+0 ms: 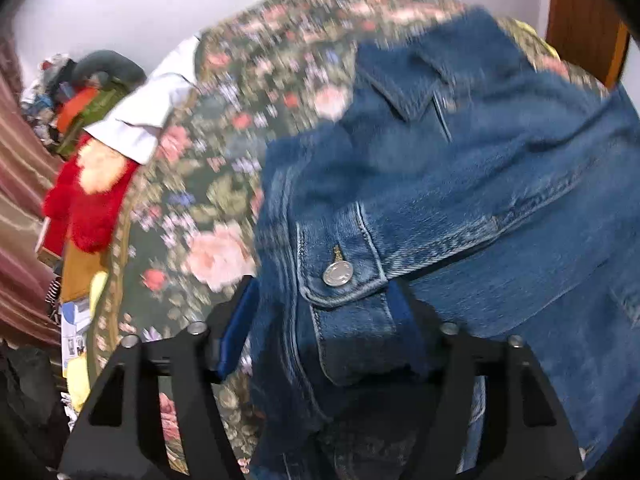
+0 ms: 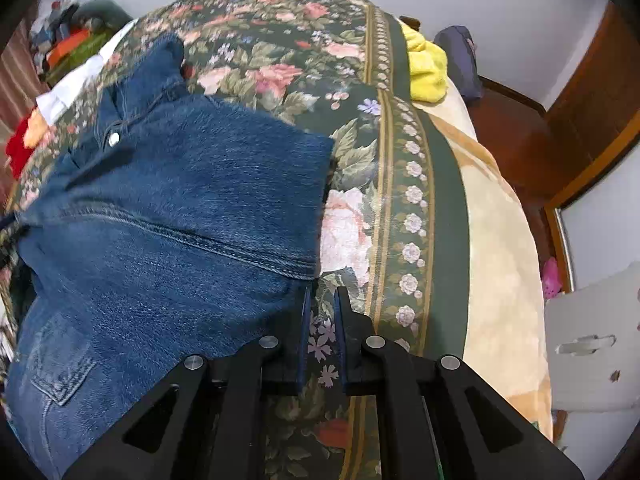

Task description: Fold large clothes

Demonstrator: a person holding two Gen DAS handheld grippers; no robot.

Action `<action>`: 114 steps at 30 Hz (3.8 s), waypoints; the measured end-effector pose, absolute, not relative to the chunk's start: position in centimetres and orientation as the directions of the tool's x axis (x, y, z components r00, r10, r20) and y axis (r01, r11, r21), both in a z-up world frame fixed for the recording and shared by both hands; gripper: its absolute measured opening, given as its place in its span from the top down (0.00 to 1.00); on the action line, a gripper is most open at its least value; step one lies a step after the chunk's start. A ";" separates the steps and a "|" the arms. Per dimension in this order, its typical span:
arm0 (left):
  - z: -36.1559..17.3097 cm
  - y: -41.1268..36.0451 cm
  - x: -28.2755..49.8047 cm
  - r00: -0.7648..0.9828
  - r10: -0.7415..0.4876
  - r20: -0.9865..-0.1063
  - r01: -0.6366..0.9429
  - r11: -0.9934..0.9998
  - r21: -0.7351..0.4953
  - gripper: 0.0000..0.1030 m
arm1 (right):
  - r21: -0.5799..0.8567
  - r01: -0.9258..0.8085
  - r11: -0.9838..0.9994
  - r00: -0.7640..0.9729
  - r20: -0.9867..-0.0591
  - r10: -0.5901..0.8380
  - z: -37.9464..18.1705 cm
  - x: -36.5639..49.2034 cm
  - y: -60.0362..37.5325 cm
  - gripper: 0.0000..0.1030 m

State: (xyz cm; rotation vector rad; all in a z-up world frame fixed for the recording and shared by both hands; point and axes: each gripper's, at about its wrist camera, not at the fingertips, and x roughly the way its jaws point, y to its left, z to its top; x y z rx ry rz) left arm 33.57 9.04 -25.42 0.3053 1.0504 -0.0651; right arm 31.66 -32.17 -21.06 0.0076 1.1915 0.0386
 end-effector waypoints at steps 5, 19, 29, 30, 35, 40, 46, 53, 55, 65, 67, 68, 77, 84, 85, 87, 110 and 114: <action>-23.4 10.6 32.5 0.514 0.039 -0.857 0.169 0.975 0.146 0.32 | 0.188 0.004 0.982 0.383 -0.908 0.172 -19.3 31.1 -34.0 0.94; -28.0 12.2 34.9 0.374 0.060 -0.926 0.033 0.996 0.078 0.21 | 0.028 -0.108 0.994 0.387 -0.920 0.068 -20.7 34.0 -29.2 0.94; -28.6 13.0 32.8 0.415 0.087 -0.906 0.029 0.994 0.109 0.10 | -0.071 -0.146 0.987 0.420 -0.907 -0.004 -21.1 32.4 -29.2 0.94; -28.7 12.9 32.6 0.417 0.093 -0.904 0.032 0.993 0.117 0.10 | -0.078 -0.142 0.987 0.419 -0.908 -0.011 -21.3 32.1 -29.4 0.93; -28.5 13.4 32.0 0.422 0.104 -0.901 0.019 0.992 0.123 0.10 | -0.088 -0.077 0.993 0.341 -0.938 -0.056 -23.0 31.2 -31.7 0.93; -27.3 14.2 31.4 0.434 0.161 -0.887 -0.015 0.985 0.171 0.11 | -0.047 -0.080 0.996 0.327 -0.945 -0.019 -23.1 31.2 -32.7 0.93; -22.7 16.9 31.3 0.509 0.147 -0.848 -0.060 0.989 0.135 0.11 | -0.042 -0.058 0.997 0.337 -0.941 -0.020 -21.5 31.9 -32.9 0.93; -21.5 17.5 35.7 0.523 0.146 -0.839 -0.089 0.989 0.117 0.11 | -0.068 -0.020 0.998 0.326 -0.944 -0.057 -22.8 36.3 -34.4 0.93; -22.0 16.9 36.6 0.519 0.135 -0.844 -0.081 0.991 0.109 0.11 | -0.068 -0.029 0.997 0.341 -0.938 -0.054 -23.7 36.6 -34.4 0.93; -24.7 15.3 38.8 0.498 0.101 -0.862 -0.025 0.994 0.102 0.11 | -0.340 -0.111 0.934 0.434 -0.862 -0.262 -24.1 33.6 -31.8 0.93; -24.6 15.2 39.0 0.503 0.095 -0.859 -0.015 0.995 0.101 0.11 | -0.372 -0.111 0.922 0.439 -0.850 -0.291 -24.2 32.8 -32.0 0.93; -24.6 15.2 39.1 0.505 0.091 -0.858 -0.011 0.995 0.099 0.11 | -0.370 -0.106 0.923 0.436 -0.851 -0.291 -24.1 32.6 -32.3 0.93; -25.1 15.1 43.0 0.468 -0.003 -0.884 0.033 0.999 0.014 0.11 | 0.129 0.014 0.991 0.417 -0.902 0.112 -18.8 36.1 -36.7 0.93; -28.1 13.8 46.5 0.408 -0.009 -0.913 0.035 0.999 0.006 0.11 | -0.013 -0.059 0.998 0.343 -0.939 0.008 -23.3 39.0 -32.1 0.93; -28.3 13.3 46.8 0.406 0.001 -0.914 0.042 0.999 0.020 0.11 | -0.105 -0.102 0.989 0.373 -0.926 -0.060 -24.1 38.6 -30.8 0.93; -28.8 12.5 47.2 0.405 0.029 -0.914 0.057 0.997 0.057 0.11 | -0.240 -0.112 0.964 0.437 -0.884 -0.169 -24.1 37.9 -29.3 0.93; -27.7 15.7 45.1 0.476 0.122 -0.871 -0.093 0.992 0.088 0.77 | -0.031 -0.338 0.941 0.472 -0.870 0.141 -17.2 49.8 -20.6 0.93; -27.3 17.1 43.8 0.489 0.134 -0.862 -0.098 0.990 0.098 0.77 | -0.290 -0.376 0.880 0.415 -0.902 -0.120 -23.3 53.0 -16.0 0.93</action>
